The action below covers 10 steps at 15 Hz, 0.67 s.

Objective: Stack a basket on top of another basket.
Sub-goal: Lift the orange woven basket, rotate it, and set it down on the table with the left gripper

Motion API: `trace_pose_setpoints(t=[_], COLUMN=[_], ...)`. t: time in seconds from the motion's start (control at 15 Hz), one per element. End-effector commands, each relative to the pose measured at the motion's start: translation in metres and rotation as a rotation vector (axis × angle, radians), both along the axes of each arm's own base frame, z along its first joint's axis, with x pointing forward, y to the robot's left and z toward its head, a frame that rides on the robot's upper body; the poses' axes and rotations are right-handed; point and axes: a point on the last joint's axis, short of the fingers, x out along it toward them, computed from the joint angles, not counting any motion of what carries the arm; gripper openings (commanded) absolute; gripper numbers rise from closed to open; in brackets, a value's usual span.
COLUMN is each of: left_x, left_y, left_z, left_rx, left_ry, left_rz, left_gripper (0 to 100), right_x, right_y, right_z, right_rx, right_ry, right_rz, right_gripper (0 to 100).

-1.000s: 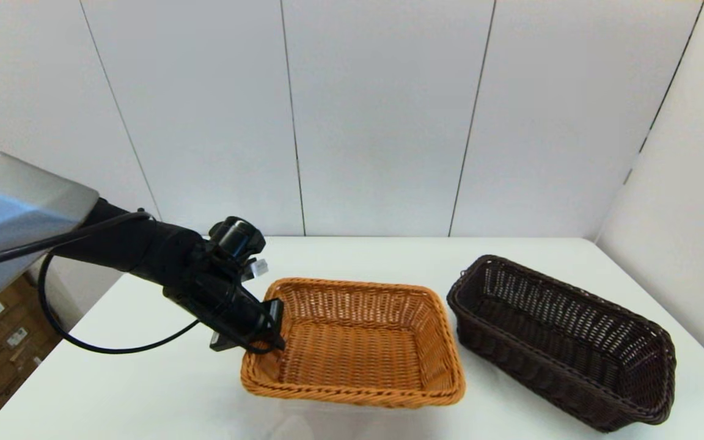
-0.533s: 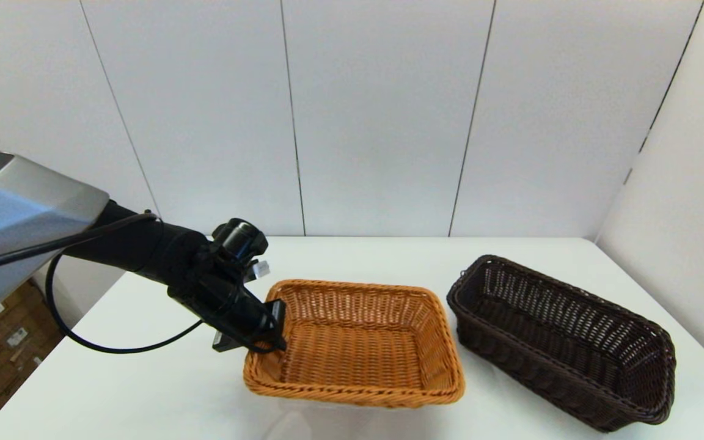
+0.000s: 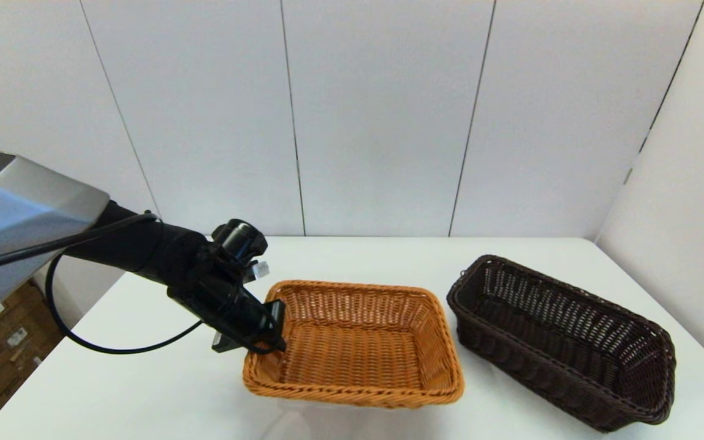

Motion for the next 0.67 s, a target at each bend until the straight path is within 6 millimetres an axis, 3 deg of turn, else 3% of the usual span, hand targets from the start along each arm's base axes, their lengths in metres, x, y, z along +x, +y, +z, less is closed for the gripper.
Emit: trace_pose_setpoints(t=[0.07,0.13,0.2,0.67], left_x=[0.0001,-0.0001,-0.0001,-0.0014], left_y=[-0.0001,0.0000,-0.0006,0.0017], left_z=[-0.0006,-0.0009,-0.0006,0.0085], left_rx=[-0.001,0.000,-0.001,-0.010], left_ry=[0.004,0.006,0.004,-0.020], left_rz=[0.001,0.001,-0.001,0.005], left_gripper=[0,0,100,100], right_x=[0.0001,0.0001,0.0001,0.0001], right_y=[0.0000,0.0000,0.0000,0.0000], right_z=[0.0000,0.0000,0.0000,0.0000], right_rx=[-0.001,-0.001,-0.001,-0.001], right_ry=[0.001,0.001,0.001,0.001], right_rz=[0.002,0.002,0.002,0.002], right_gripper=[100,100,100,100])
